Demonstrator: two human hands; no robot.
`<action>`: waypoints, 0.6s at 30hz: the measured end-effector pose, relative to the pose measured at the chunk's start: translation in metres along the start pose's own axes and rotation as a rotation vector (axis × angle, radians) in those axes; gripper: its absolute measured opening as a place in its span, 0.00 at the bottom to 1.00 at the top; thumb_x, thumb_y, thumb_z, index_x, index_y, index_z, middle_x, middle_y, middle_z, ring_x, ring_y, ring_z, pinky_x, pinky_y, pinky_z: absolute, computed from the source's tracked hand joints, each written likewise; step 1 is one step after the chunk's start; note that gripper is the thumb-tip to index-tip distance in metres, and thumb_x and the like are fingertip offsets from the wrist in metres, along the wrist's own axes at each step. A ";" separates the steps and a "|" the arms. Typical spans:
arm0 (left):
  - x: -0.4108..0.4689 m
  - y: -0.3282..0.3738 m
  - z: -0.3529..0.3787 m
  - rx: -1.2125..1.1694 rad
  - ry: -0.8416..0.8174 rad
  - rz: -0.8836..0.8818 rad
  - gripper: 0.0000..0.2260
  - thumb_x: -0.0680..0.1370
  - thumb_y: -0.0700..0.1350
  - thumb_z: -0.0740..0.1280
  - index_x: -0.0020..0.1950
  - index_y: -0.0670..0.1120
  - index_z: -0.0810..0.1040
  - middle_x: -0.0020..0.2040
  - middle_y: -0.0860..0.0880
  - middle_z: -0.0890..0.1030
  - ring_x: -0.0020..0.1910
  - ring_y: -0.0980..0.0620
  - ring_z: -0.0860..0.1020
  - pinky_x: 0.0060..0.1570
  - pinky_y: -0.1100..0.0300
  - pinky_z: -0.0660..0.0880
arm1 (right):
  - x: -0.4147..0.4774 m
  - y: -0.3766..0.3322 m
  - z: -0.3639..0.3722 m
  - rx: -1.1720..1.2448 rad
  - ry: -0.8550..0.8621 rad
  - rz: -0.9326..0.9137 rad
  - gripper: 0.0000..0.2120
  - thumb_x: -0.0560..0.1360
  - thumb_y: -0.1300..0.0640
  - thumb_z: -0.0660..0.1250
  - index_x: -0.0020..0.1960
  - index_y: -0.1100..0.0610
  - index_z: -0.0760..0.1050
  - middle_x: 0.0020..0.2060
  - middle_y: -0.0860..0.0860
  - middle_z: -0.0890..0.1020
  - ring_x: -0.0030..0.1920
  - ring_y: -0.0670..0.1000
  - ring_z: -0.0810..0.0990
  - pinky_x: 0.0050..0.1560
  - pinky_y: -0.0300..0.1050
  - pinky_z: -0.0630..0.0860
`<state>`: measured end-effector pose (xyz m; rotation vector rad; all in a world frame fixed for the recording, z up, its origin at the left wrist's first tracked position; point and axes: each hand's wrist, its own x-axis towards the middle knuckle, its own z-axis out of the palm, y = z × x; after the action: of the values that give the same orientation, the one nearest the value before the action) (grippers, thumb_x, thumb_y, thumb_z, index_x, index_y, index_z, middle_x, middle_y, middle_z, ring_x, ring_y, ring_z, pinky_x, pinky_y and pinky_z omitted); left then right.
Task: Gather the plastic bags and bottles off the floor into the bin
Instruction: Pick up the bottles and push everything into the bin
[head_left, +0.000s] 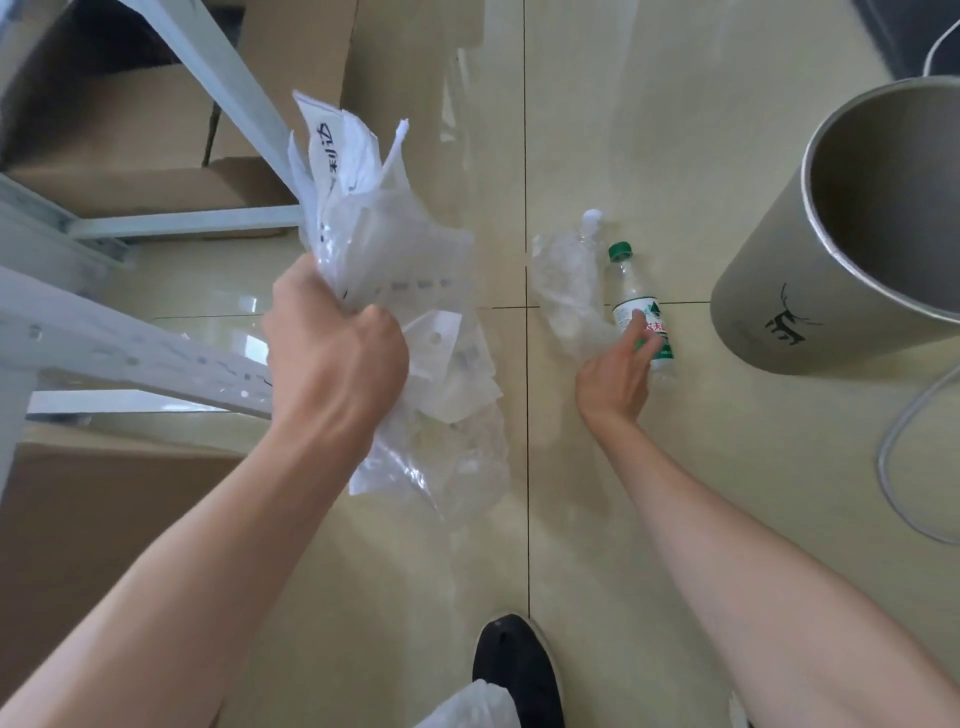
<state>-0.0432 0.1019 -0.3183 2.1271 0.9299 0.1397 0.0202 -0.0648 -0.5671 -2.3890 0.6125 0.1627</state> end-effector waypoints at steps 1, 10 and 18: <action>0.000 -0.001 0.000 0.003 0.000 0.013 0.19 0.67 0.32 0.56 0.51 0.42 0.80 0.45 0.41 0.84 0.46 0.37 0.82 0.39 0.49 0.81 | 0.007 -0.003 -0.001 -0.028 -0.034 0.050 0.33 0.71 0.71 0.63 0.74 0.57 0.60 0.71 0.60 0.61 0.56 0.63 0.78 0.49 0.54 0.76; 0.000 -0.005 0.017 -0.005 -0.027 0.030 0.16 0.67 0.31 0.56 0.48 0.42 0.78 0.37 0.47 0.79 0.35 0.45 0.76 0.32 0.57 0.74 | 0.006 -0.008 -0.018 0.078 -0.091 0.048 0.09 0.75 0.63 0.62 0.51 0.65 0.77 0.54 0.60 0.77 0.52 0.60 0.76 0.45 0.44 0.74; -0.019 0.003 0.045 -0.048 -0.174 0.012 0.15 0.73 0.29 0.55 0.56 0.40 0.74 0.44 0.44 0.78 0.38 0.48 0.75 0.31 0.61 0.75 | -0.041 -0.069 -0.110 1.033 -0.328 0.043 0.17 0.70 0.67 0.63 0.27 0.53 0.67 0.28 0.50 0.71 0.34 0.52 0.69 0.34 0.45 0.64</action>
<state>-0.0379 0.0599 -0.3433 2.0636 0.8040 -0.0172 0.0121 -0.0717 -0.4310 -1.3162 0.4310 0.1898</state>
